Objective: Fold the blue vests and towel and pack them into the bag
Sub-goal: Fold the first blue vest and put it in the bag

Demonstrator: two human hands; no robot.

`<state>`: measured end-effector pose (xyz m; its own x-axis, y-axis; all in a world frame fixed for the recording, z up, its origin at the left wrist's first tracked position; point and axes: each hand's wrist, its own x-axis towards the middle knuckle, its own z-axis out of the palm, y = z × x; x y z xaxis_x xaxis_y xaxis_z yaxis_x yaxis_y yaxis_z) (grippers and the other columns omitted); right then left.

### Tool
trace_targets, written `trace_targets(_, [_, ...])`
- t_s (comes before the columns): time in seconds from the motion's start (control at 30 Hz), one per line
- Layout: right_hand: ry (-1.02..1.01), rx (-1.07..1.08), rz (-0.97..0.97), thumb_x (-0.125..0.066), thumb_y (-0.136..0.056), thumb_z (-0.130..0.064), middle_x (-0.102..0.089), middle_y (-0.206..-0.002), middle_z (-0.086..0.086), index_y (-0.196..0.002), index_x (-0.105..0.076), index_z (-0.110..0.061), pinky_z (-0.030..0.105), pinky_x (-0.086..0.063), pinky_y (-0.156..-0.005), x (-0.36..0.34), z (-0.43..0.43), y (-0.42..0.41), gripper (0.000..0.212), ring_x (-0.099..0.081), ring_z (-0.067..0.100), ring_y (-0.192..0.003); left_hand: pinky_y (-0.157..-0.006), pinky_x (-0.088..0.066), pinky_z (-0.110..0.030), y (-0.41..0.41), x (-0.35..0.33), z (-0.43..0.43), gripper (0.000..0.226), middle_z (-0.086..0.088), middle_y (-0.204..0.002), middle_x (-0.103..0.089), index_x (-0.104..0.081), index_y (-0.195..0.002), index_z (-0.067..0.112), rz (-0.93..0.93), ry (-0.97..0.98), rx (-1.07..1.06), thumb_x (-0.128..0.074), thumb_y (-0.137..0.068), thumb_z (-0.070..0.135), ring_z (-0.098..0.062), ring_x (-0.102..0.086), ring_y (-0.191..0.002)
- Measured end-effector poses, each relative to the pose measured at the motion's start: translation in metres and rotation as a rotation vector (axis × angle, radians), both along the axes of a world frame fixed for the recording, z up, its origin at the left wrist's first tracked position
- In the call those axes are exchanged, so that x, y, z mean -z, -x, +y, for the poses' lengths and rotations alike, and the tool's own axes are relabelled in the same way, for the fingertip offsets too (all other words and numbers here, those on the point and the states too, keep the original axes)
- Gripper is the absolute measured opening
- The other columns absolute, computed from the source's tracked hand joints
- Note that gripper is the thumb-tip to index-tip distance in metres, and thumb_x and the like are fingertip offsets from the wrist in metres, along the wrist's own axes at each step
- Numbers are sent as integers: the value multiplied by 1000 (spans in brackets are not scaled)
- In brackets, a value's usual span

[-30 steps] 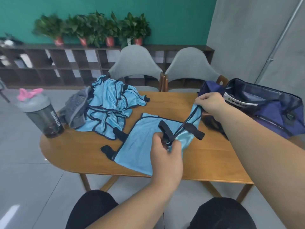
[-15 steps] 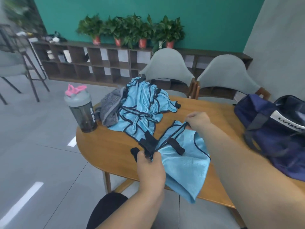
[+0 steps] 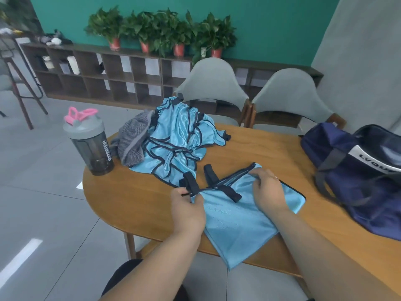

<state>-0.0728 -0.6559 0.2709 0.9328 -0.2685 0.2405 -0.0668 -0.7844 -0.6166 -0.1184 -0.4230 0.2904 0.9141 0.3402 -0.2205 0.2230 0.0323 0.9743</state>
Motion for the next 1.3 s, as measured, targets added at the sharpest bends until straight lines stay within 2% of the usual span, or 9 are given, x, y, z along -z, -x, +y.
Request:
trace_targets(0.2, [0, 216, 50, -45, -107, -18, -41, -158, 9, -147, -54, -12, 30, -35, -111, 8, -28, 39, 42, -36, 25, -147, -63, -47, -32, -45, 7, -32, 27, -2, -98, -63, -42, -107, 23, -192, -318, 195, -67, -101, 16, -16, -57, -71])
trace_targets(0.27, [-38, 221, 72, -44, -108, -20, -29, -165, 10, -153, -46, -10, 22, -26, -111, 8, -29, 50, 46, -26, 24, -153, -64, -49, -35, -57, 8, -37, 23, 3, -94, -60, -45, -104, 23, -254, -424, 226, -65, -101, 13, -16, -57, -72])
trace_targets(0.4, [202, 147, -4, -53, -102, -12, -54, -144, 4, -134, -66, -12, 25, -38, -102, 7, -44, 61, 35, -49, 26, -133, -61, -42, -24, -69, 12, -38, 12, 7, -95, -63, -65, -102, 24, -342, -587, 291, -63, -102, 13, -10, -56, -67])
trace_targets(0.53, [424, 56, 58, -59, -100, -25, -60, -138, -6, -131, -69, -27, 40, -46, -100, 12, -70, 62, 33, -53, 23, -130, -92, -50, -25, -72, 22, -36, 26, 5, -121, -62, -75, -120, 13, -418, -670, 362, -60, -102, 4, -13, -64, -94])
trace_targets(0.67, [503, 41, 183, -32, -107, -48, -34, -166, -4, -154, -46, -35, 44, -23, -125, 11, -72, 61, 51, -19, 25, -158, -105, -51, -32, -74, 23, -39, 34, 2, -134, -58, -69, -134, 7, -430, -709, 374, -55, -103, 1, -21, -65, -109])
trace_targets(0.8, [503, 9, 298, 2, -96, -64, -7, -175, -5, -163, -21, -41, 44, -12, -129, 8, -71, 59, 75, 2, 23, -161, -111, -35, -20, -71, 22, -38, 43, -2, -152, -44, -55, -149, 4, -438, -793, 443, -48, -107, 3, -18, -52, -133])
trace_targets(1.03, [588, 42, 428, -4, -104, -63, 10, -175, -4, -165, -3, -42, 50, -9, -129, -5, -64, 55, 64, 13, 29, -160, -127, -24, -29, -76, 14, -41, 75, 1, -172, 3, -25, -164, 5, -322, -945, 604, -50, -95, -10, -22, -16, -159])
trace_targets(1.2, [626, -44, 309, -1, -102, -68, 0, -175, -7, -164, -17, -42, 52, -7, -129, -9, -53, 48, 69, 8, 27, -161, -127, -25, -42, -46, -1, -54, 81, -11, -170, -3, -23, -164, 14, -400, -1220, 411, -61, -92, 5, -32, -15, -153])
trace_targets(1.3, [560, -87, 337, -10, -100, -74, 3, -174, -12, -163, -12, -47, 53, -4, -129, -3, -53, 40, 69, 9, 23, -161, -131, -7, -46, -31, 10, -63, 66, -8, -174, -3, -19, -167, 17, -390, -1333, 688, -38, -108, 42, -30, -3, -160])
